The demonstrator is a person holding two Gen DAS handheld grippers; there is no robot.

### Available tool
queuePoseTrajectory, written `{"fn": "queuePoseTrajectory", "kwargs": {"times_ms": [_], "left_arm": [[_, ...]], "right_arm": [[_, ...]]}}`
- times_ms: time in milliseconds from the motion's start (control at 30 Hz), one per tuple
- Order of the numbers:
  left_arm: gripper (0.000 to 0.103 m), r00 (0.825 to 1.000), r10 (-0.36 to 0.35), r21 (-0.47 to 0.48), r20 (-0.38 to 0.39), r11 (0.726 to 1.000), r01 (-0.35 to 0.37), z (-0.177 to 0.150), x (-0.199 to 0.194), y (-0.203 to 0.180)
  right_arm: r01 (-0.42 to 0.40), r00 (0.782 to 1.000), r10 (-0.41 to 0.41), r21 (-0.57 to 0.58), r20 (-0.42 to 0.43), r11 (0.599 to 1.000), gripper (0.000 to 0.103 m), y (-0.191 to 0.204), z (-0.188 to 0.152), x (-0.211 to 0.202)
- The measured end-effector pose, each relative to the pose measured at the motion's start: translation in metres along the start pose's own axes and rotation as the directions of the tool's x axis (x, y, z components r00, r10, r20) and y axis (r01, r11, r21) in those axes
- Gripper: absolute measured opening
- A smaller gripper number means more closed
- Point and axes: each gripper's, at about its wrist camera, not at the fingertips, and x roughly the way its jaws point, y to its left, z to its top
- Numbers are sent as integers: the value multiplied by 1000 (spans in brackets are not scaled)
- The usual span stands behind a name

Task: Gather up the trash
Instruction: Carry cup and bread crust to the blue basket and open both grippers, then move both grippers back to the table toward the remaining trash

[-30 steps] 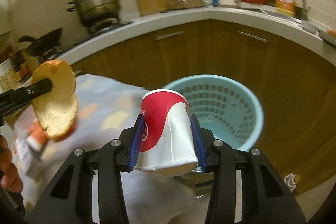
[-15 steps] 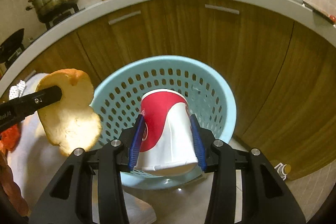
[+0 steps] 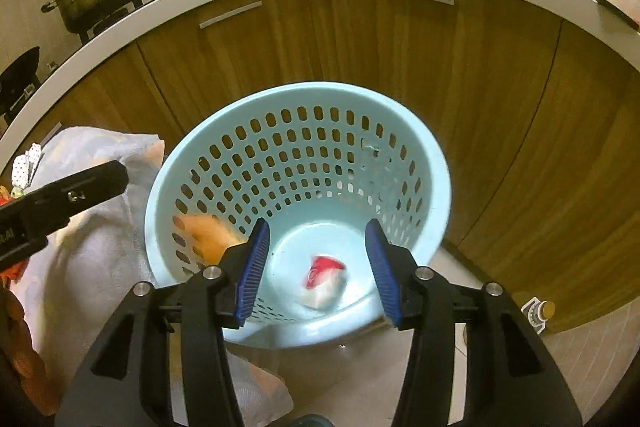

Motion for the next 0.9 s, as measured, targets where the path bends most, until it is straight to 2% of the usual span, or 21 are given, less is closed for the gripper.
{"fn": "queuePoseTrajectory", "kwargs": {"times_ms": [233, 367, 500, 633, 700, 900], "left_arm": [[46, 1000, 3, -25, 19, 1000, -2, -4, -18, 5], [46, 998, 9, -34, 69, 999, -7, -14, -49, 11], [54, 988, 43, -49, 147, 998, -37, -26, -91, 20], [57, 966, 115, -81, 234, 992, -99, -40, -144, 36], [59, 948, 172, -112, 268, 983, -146, -51, -169, 48], [61, 900, 301, -237, 316, 943, -232, -84, -227, 95]], "right_arm": [[-11, 998, 10, 13, 55, 1000, 46, 1, 3, -31], [-45, 995, 45, -1, 85, 999, 46, 15, 6, -50], [-90, 986, 98, -62, 131, 994, 46, 45, 8, -75], [-150, 973, 169, -124, 158, 981, 46, 83, 5, -95], [-167, 968, 192, -157, 160, 973, 46, 103, 1, -100], [-253, 953, 284, -242, 105, 937, 46, 163, -26, -104]]}}
